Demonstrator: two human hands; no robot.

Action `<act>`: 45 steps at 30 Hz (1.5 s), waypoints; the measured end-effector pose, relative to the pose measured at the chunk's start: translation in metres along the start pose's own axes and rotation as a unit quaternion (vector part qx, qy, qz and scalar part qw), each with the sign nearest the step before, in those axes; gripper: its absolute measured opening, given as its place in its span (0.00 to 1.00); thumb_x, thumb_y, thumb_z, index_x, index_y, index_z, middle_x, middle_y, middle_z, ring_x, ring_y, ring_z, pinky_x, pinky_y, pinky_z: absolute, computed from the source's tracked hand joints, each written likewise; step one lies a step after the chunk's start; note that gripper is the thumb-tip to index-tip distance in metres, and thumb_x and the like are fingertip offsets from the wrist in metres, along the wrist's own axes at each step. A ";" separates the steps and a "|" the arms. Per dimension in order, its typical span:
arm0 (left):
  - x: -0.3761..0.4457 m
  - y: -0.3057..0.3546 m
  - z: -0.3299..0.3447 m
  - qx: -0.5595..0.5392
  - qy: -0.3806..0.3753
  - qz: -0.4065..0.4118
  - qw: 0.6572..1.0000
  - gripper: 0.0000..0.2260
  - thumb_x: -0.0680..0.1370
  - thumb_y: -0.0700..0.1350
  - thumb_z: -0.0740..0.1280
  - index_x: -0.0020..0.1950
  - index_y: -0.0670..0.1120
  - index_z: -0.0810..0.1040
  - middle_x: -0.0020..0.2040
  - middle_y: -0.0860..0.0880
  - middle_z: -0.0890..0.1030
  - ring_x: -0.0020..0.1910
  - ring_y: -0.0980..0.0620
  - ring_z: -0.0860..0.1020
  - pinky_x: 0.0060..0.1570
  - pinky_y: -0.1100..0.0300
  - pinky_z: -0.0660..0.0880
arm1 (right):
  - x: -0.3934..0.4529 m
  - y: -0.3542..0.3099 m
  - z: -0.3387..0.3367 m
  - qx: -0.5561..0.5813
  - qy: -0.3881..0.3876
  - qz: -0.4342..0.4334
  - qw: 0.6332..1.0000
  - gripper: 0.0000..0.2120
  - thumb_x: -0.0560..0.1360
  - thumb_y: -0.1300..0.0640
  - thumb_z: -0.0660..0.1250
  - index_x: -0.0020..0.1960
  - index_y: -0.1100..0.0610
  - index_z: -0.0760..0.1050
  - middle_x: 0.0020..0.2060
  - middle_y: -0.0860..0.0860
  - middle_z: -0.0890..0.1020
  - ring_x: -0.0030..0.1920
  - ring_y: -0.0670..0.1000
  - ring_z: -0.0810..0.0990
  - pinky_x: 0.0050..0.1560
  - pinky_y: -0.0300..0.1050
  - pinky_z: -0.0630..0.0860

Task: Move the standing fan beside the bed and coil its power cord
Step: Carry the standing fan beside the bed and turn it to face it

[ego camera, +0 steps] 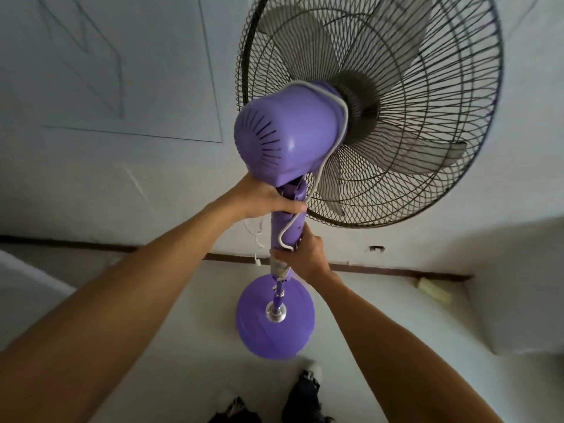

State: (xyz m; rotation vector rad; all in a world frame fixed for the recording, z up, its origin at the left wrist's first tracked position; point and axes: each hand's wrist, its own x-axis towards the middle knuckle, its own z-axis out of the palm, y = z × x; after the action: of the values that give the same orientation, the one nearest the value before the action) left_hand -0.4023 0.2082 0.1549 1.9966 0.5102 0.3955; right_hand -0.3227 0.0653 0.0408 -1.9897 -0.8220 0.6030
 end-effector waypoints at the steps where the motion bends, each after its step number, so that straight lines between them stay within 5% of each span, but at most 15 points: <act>1: -0.014 -0.007 -0.022 0.000 0.019 -0.002 1.000 0.28 0.59 0.53 0.82 0.57 0.52 0.80 0.55 0.56 0.83 0.54 0.59 0.80 0.54 0.62 0.78 | -0.001 -0.014 0.019 -0.003 -0.016 -0.013 1.000 0.29 0.62 0.54 0.82 0.58 0.59 0.73 0.46 0.56 0.84 0.44 0.58 0.83 0.47 0.56 0.81; 6: -0.064 -0.029 -0.090 0.007 0.077 -0.019 0.997 0.28 0.60 0.53 0.82 0.58 0.50 0.81 0.55 0.53 0.83 0.55 0.57 0.80 0.56 0.60 0.78 | -0.003 -0.058 0.083 -0.018 -0.073 -0.059 0.995 0.31 0.61 0.53 0.82 0.60 0.57 0.72 0.47 0.53 0.84 0.43 0.53 0.82 0.44 0.46 0.80; 18: -0.197 -0.070 -0.237 0.037 0.247 -0.102 0.963 0.26 0.60 0.56 0.81 0.56 0.57 0.80 0.53 0.60 0.82 0.51 0.63 0.80 0.49 0.65 0.79 | -0.024 -0.163 0.242 -0.032 -0.234 -0.167 0.957 0.33 0.60 0.52 0.82 0.62 0.57 0.73 0.50 0.54 0.84 0.49 0.56 0.83 0.50 0.53 0.81; 22: -0.239 -0.083 -0.274 0.022 0.311 -0.142 0.939 0.17 0.61 0.52 0.80 0.43 0.68 0.79 0.45 0.69 0.82 0.45 0.67 0.80 0.40 0.73 0.76 | -0.026 -0.195 0.296 -0.040 -0.303 -0.214 0.928 0.33 0.60 0.52 0.82 0.62 0.57 0.73 0.50 0.54 0.84 0.49 0.57 0.83 0.50 0.55 0.81; 25: -0.269 -0.097 -0.299 0.020 0.377 -0.180 0.908 0.19 0.60 0.50 0.82 0.43 0.68 0.80 0.43 0.70 0.82 0.44 0.66 0.80 0.40 0.74 0.75 | -0.028 -0.217 0.337 -0.036 -0.363 -0.231 0.902 0.35 0.61 0.52 0.82 0.63 0.57 0.73 0.52 0.53 0.84 0.50 0.54 0.83 0.52 0.51 0.81; 30: -0.312 -0.111 -0.335 0.022 0.470 -0.220 0.854 0.31 0.62 0.47 0.83 0.62 0.51 0.78 0.59 0.53 0.82 0.55 0.57 0.80 0.54 0.63 0.77 | -0.030 -0.251 0.404 -0.011 -0.450 -0.273 0.850 0.36 0.60 0.58 0.83 0.65 0.60 0.72 0.55 0.57 0.83 0.53 0.56 0.82 0.55 0.55 0.80; 37: -0.381 -0.115 -0.374 0.041 0.576 -0.279 0.767 0.25 0.61 0.49 0.83 0.50 0.65 0.76 0.45 0.73 0.80 0.47 0.73 0.78 0.41 0.78 0.73 | -0.056 -0.300 0.492 -0.031 -0.569 -0.349 0.744 0.33 0.61 0.52 0.81 0.62 0.50 0.73 0.47 0.47 0.84 0.48 0.49 0.83 0.46 0.42 0.79; 45: -0.469 -0.128 -0.400 0.043 0.663 -0.309 0.680 0.28 0.62 0.48 0.83 0.56 0.63 0.76 0.53 0.67 0.79 0.50 0.72 0.77 0.47 0.75 0.75 | -0.116 -0.338 0.577 -0.037 -0.626 -0.418 0.657 0.28 0.61 0.56 0.81 0.59 0.56 0.76 0.46 0.53 0.86 0.45 0.53 0.84 0.45 0.45 0.79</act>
State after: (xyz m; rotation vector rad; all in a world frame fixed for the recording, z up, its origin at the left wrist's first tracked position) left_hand -1.0200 0.3234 0.1927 1.1348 2.0413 1.3747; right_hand -0.8974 0.4254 0.0553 -0.7229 -2.3955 1.3350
